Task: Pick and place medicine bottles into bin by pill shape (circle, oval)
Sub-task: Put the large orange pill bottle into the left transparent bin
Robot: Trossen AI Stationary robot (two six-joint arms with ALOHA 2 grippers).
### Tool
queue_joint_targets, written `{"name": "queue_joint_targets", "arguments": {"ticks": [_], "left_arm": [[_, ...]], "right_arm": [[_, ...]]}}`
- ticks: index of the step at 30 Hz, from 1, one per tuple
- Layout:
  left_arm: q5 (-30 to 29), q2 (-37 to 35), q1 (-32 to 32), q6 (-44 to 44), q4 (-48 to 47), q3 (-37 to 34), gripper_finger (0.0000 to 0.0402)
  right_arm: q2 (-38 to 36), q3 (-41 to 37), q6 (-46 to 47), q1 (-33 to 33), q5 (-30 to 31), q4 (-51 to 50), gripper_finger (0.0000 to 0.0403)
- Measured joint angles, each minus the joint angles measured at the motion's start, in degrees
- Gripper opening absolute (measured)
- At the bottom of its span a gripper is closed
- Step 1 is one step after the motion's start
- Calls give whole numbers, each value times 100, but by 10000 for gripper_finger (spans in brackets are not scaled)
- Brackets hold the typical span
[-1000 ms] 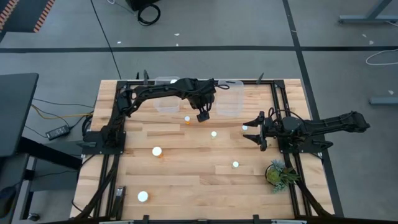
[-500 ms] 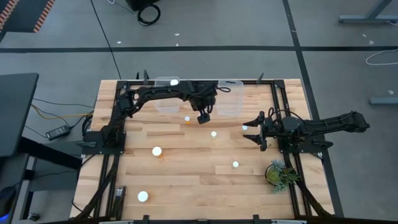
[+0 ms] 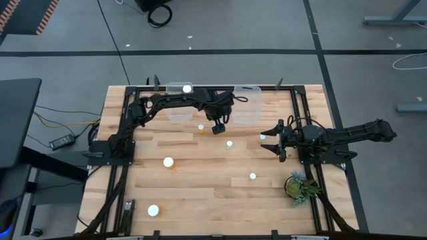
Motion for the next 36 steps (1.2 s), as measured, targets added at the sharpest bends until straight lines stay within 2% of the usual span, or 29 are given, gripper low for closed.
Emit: {"name": "queue_joint_targets", "arguments": {"ticks": [9,21,36], "left_arm": [[-16,5,2,0,7,0,396],[-15,5,4,0,1,0,358],[-15,5,3,-7,1,0,333]], "right_arm": [[0,2,0,2,0,0,284],[0,1,0,1,0,0,284],[0,2,0,2,0,0,284]]}}
